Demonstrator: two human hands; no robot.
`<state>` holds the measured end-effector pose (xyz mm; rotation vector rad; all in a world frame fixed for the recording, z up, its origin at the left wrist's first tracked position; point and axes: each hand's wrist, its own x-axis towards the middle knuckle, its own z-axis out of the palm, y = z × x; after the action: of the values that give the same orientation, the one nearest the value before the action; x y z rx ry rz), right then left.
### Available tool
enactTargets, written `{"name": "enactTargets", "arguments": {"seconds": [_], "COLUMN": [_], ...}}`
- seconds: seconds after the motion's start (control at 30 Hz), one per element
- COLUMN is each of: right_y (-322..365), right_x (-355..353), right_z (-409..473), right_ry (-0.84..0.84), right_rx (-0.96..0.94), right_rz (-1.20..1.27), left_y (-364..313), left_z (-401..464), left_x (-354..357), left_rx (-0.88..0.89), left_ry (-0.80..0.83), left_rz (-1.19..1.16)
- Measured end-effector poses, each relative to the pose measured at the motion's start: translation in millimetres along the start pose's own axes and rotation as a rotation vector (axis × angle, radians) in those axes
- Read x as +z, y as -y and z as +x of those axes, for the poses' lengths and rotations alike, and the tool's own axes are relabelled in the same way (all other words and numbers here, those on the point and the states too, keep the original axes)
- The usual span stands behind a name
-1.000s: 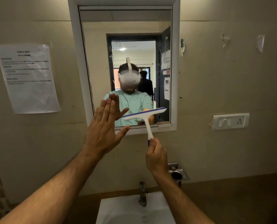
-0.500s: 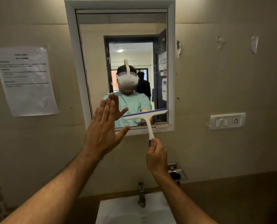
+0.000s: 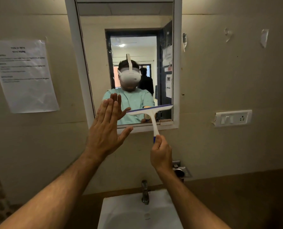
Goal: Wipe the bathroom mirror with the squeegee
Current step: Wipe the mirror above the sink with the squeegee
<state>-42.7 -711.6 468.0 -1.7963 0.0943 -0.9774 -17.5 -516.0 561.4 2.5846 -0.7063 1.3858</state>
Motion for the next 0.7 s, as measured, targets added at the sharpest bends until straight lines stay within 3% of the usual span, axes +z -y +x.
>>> {"name": "enactTargets", "arguments": {"seconds": [0.3,0.7], "right_y": [38,-9], "right_x": [9,36], "right_z": [16,-47], "right_ry": [-0.013,-0.013], "right_rx": [-0.079,0.166], "right_rz": [-0.001,0.011], "left_y": [11,44], "left_z": [-6,-46], "left_x": [-11,-12], "left_rx": [-0.050,-0.122], "left_ry": [0.027,0.124], "left_rz": [-0.015,0.019]}}
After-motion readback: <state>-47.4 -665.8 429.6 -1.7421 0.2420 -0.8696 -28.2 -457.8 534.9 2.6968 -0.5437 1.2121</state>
